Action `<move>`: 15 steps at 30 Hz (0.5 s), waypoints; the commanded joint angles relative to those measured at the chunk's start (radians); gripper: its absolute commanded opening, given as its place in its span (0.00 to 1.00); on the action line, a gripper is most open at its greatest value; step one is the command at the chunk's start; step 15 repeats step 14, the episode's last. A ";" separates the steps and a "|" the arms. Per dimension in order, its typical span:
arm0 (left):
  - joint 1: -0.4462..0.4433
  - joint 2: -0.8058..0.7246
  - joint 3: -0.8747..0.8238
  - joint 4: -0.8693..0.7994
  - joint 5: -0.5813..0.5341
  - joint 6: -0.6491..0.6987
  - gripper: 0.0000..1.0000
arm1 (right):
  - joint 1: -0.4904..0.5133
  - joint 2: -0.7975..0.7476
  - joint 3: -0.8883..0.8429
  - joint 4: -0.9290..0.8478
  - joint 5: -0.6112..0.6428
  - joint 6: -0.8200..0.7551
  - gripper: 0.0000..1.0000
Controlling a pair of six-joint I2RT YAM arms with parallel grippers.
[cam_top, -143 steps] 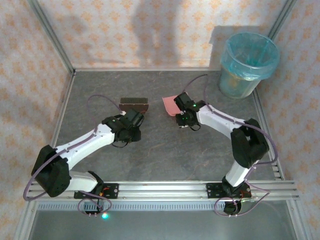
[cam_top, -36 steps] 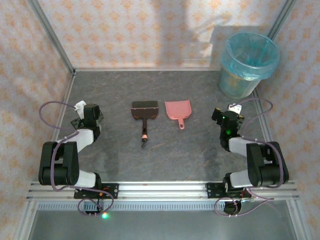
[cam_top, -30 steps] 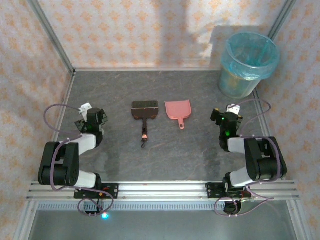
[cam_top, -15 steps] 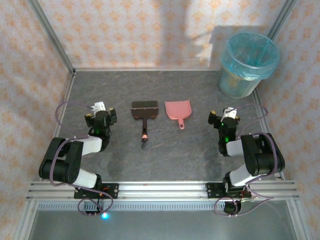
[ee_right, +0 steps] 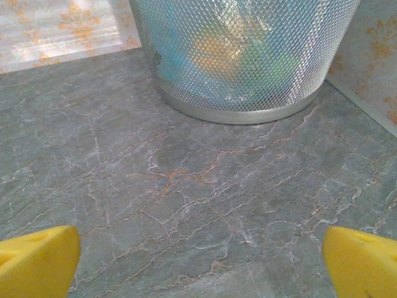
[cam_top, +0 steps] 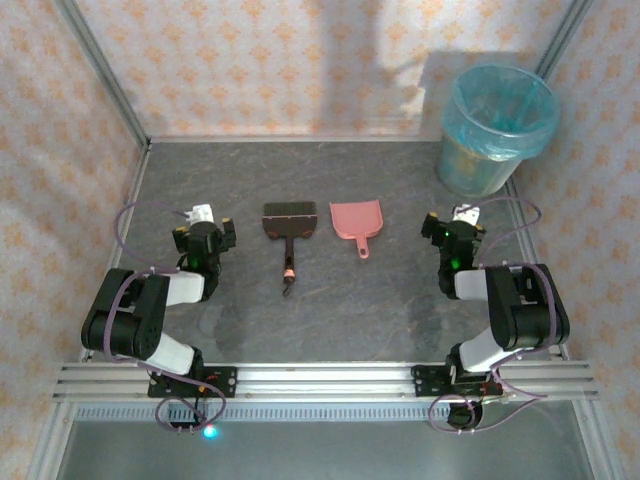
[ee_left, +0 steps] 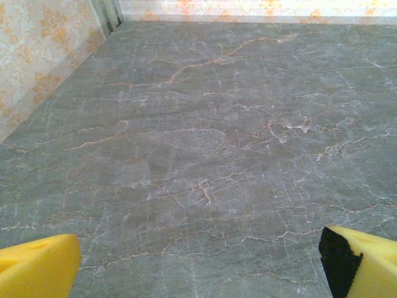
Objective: Sweep away the paper scraps from the table
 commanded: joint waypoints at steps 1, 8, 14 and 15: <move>0.007 0.001 0.008 0.036 0.008 0.013 1.00 | -0.001 0.003 0.002 -0.003 0.028 0.013 0.99; 0.011 0.002 0.015 0.026 0.018 0.012 1.00 | -0.001 0.004 0.002 -0.003 0.028 0.012 0.99; 0.012 0.001 0.010 0.030 0.021 0.013 1.00 | 0.000 0.004 0.002 -0.002 0.028 0.012 0.99; 0.012 0.001 0.010 0.030 0.021 0.013 1.00 | 0.000 0.004 0.002 -0.002 0.028 0.012 0.99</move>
